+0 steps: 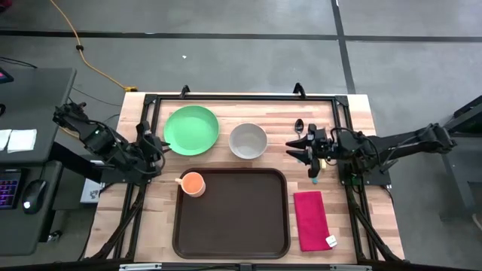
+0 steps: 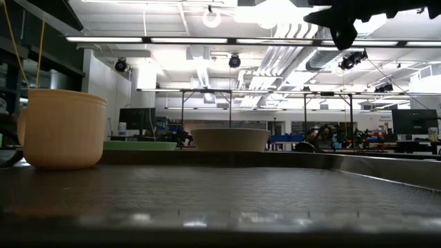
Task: Set up tray
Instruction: Put the green plate in the center of the brown tray
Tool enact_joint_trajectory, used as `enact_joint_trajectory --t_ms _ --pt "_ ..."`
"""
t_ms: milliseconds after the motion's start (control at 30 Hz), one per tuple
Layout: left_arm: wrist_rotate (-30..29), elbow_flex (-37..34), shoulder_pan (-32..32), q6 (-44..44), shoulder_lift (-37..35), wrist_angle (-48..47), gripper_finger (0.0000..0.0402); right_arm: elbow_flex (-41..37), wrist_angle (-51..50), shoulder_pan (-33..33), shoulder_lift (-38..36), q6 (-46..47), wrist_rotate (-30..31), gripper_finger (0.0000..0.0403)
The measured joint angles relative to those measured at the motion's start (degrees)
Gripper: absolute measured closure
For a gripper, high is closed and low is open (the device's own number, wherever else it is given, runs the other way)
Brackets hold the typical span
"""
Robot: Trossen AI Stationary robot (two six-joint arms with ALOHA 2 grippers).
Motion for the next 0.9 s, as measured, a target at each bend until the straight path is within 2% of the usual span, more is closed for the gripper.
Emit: enact_joint_trajectory --t_ms 167,400,700,900 --pt "0.2 0.0 0.0 -1.1 0.0 0.0 0.0298 -4.6 7.6 0.0 0.0 0.6 0.0 0.0274" --pt "0.2 0.0 0.0 -1.1 0.5 -0.1 0.0298 -6.9 7.1 0.0 -0.9 1.8 0.1 0.0274" --pt "0.9 0.0 0.0 -1.1 3.1 -1.3 0.0298 -7.0 -3.7 0.0 -11.1 2.2 3.3 0.0274" --pt "3.8 0.0 7.2 -0.6 5.5 -1.4 0.0298 -7.0 -10.5 0.0 -15.5 3.3 5.7 0.0274"
